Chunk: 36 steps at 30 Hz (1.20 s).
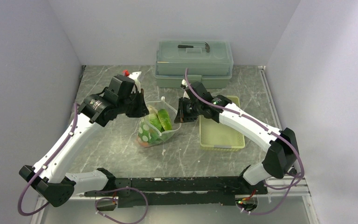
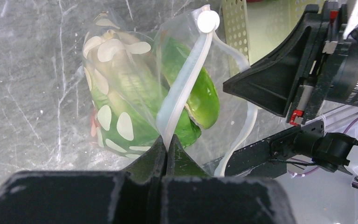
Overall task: Place the food in the zip-top bag and seal the zipper
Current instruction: Adjust the zipper food storage bag at the center of the board.
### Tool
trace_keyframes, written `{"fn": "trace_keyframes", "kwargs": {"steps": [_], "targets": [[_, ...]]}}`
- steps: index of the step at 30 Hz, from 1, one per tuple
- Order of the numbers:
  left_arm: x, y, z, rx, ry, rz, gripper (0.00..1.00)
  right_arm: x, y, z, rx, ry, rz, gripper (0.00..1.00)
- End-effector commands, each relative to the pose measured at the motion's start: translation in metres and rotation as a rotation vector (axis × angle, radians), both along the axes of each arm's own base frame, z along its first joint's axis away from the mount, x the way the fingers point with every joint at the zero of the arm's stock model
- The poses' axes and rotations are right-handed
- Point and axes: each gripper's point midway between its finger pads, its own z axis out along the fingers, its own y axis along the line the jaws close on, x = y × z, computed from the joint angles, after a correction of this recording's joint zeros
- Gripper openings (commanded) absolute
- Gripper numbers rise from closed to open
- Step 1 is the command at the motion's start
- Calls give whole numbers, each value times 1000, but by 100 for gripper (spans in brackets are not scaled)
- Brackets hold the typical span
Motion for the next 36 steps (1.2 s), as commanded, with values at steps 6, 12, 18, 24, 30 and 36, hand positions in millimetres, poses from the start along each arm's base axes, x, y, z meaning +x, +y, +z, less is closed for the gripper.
{"fn": "trace_keyframes", "kwargs": {"steps": [6,12,18,24,30,36], "targets": [[6,13,19,11,-64,67,0,13,-6,93,70,-215,-14,0],[9,19,13,40,-57,96,1,18,-20,101,11,-265,-39,0],[11,15,9,31,-42,87,0,17,-16,78,-21,-210,-16,0],[13,13,9,25,-41,82,0,17,-15,64,-46,-187,-4,0],[15,12,7,22,-35,80,0,18,-12,58,-55,-175,9,4],[18,10,7,21,-38,75,0,20,-11,70,-42,-200,12,25]]}}
